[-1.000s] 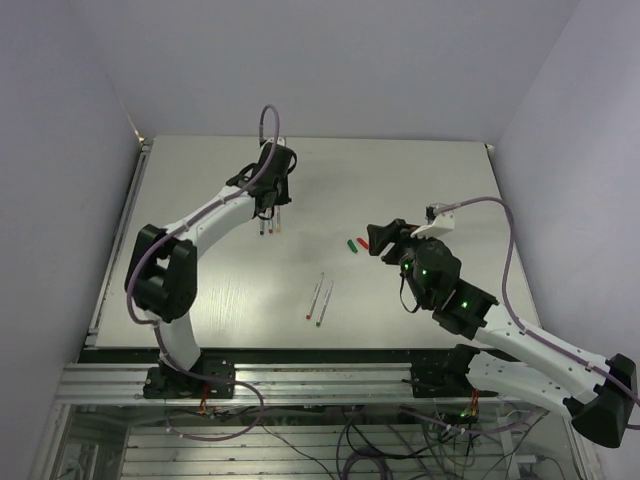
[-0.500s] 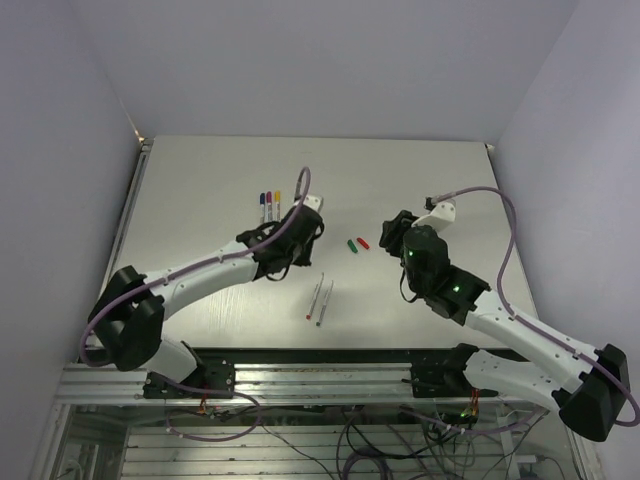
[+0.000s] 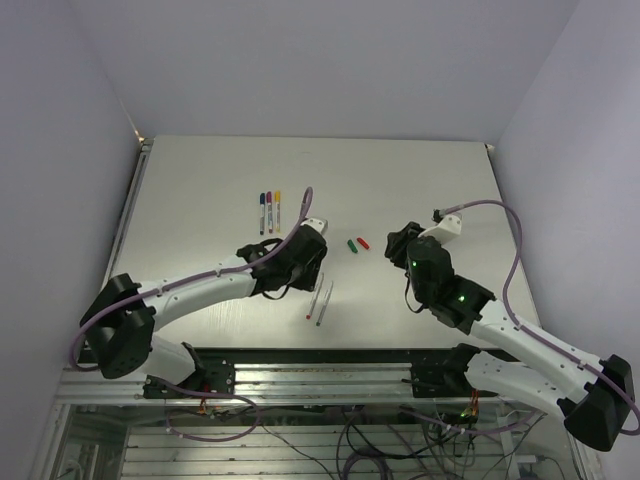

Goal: Insert the pens into the pen caps

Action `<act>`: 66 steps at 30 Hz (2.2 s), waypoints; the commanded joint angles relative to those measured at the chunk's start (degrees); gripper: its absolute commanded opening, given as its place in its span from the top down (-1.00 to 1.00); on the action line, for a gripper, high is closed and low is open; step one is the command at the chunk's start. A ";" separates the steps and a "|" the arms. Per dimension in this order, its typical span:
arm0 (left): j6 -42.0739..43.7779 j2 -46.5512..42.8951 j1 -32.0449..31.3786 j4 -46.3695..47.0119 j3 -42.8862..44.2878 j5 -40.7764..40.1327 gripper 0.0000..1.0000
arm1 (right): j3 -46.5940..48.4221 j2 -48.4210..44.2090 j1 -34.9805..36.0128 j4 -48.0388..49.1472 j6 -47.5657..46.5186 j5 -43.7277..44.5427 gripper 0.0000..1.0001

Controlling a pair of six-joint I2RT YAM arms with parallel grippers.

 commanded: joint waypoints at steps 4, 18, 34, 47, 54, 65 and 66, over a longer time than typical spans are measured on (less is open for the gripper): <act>0.75 3.66 -2.33 -2.91 1.85 2.30 -0.07 | -1.10 -1.30 -0.20 -1.15 2.89 -0.17 0.24; -0.24 8.67 -3.56 1.17 -0.23 3.49 -0.21 | -2.36 -0.87 -0.21 -0.10 3.81 -1.63 0.27; 0.71 16.95 -3.60 1.80 0.74 2.59 -0.18 | -2.84 -0.77 -0.15 0.87 3.16 -2.13 0.29; 3.67 23.86 -3.56 -2.62 5.79 5.10 -0.12 | -3.42 -0.63 -0.21 1.40 2.83 -1.60 0.30; 4.04 26.05 -3.58 -5.20 5.10 6.15 -0.02 | -4.04 -1.91 -0.15 0.88 3.16 -1.04 0.30; 1.37 29.82 -3.66 -3.21 -0.90 7.95 0.56 | -4.72 -3.73 -0.20 0.25 4.38 0.38 0.30; 0.86 30.41 -3.68 -2.54 -1.77 8.39 0.65 | -4.86 -3.85 -0.17 0.18 4.42 0.41 0.30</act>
